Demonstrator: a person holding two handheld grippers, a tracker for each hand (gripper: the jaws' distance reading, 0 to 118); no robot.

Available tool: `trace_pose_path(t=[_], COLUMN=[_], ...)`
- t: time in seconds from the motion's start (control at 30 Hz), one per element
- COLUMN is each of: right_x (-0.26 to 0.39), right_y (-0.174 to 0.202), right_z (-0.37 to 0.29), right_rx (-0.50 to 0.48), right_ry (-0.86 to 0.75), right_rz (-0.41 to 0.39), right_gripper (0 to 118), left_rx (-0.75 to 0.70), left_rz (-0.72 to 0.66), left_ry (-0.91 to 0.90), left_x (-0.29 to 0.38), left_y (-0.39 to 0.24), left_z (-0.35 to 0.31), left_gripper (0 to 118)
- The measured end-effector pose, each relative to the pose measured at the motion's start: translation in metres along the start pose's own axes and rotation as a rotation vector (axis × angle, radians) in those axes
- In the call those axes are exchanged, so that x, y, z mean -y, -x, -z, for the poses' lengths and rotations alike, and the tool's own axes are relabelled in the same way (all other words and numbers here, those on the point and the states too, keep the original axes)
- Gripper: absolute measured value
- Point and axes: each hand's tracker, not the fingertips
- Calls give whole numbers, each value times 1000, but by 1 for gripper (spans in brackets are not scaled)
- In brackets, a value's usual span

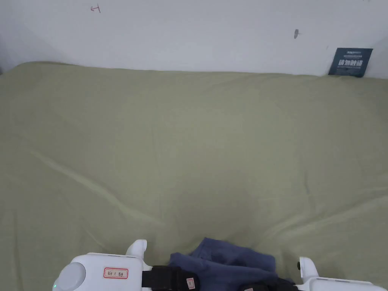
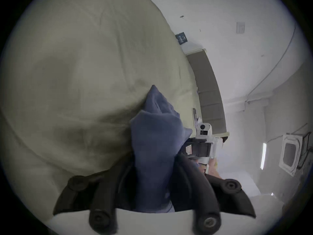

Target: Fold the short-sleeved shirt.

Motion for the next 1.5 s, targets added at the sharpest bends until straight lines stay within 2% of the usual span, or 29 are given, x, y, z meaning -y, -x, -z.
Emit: trace_pose_path(t=[0.03, 0.1, 0.17, 0.3, 0.43, 0.57, 0.63, 0.87, 0.9, 0.93, 1.0, 1.03, 1.17, 1.3, 1.33, 1.37, 1.4, 1.43, 1.5], right_x=[1, 3, 7, 15, 16, 12, 8, -8, -9, -9, -9, -9, -8, -7, -7, -8, -8, -8, -7], right_y=[10, 32, 58, 104, 121, 130, 134, 135, 135, 135, 136, 139, 141, 146, 148, 152, 157, 164, 181], right_z=[-3, -10, -18, -33, -41, -48, -49, -40, -40, -39, -39, -41, -50, -59, -61, -62, -63, -65, -66], right_rx=[31, 79, 57, 87, 71, 107, 136, 177, 174, 173, 172, 190, 177, 176, 174, 173, 188, 222, 305], right_ry=[-8, -66, -110, -175, -219, -246, -267, -274, -269, -262, -245, -241, -240, -252, -257, -262, -282, -316, -381], right_rz=[-2, -69, -111, -230, -250, -287, -292, -289, -284, -276, -293, -302, -322, -354, -363, -373, -403, -446, -526], right_gripper=[1, 1, 1, 1, 1, 1, 1, 1, 1, 1, 1, 1, 1, 1, 1, 1, 1, 1, 1], left_rx=[-11, -13, -10, -117, -239, -340, -334, -377, -387, -390, -447, -480, -490, -523, -512, -518, -510, -513, -589], left_rz=[15, 45, 52, 65, 45, 64, 31, -18, -9, -14, -20, -13, -26, 33, 44, 64, 91, 108, 185], left_ry=[-1, -11, -31, -91, -139, -204, -218, -164, -158, -153, -194, -220, -351, -401, -404, -457, -494, -541, -592], left_x=[1, 1, -3, -21, -49, -72, -85, -122, -123, -124, -124, -121, -106, -83, -77, -69, -63, -55, -41], left_y=[-7, -16, -18, -3, 33, 59, 74, 98, 98, 98, 99, 98, 84, 52, 39, 24, 11, -7, -45], left_z=[-4, -18, -41, -120, -218, -301, -329, -347, -346, -346, -352, -356, -381, -378, -371, -361, -351, -335, -295], left_gripper=[25, 25, 25, 25, 25, 25, 25, 26, 29, 39, 97, 115, 118, 118, 108, 71, 19, 0, 0])
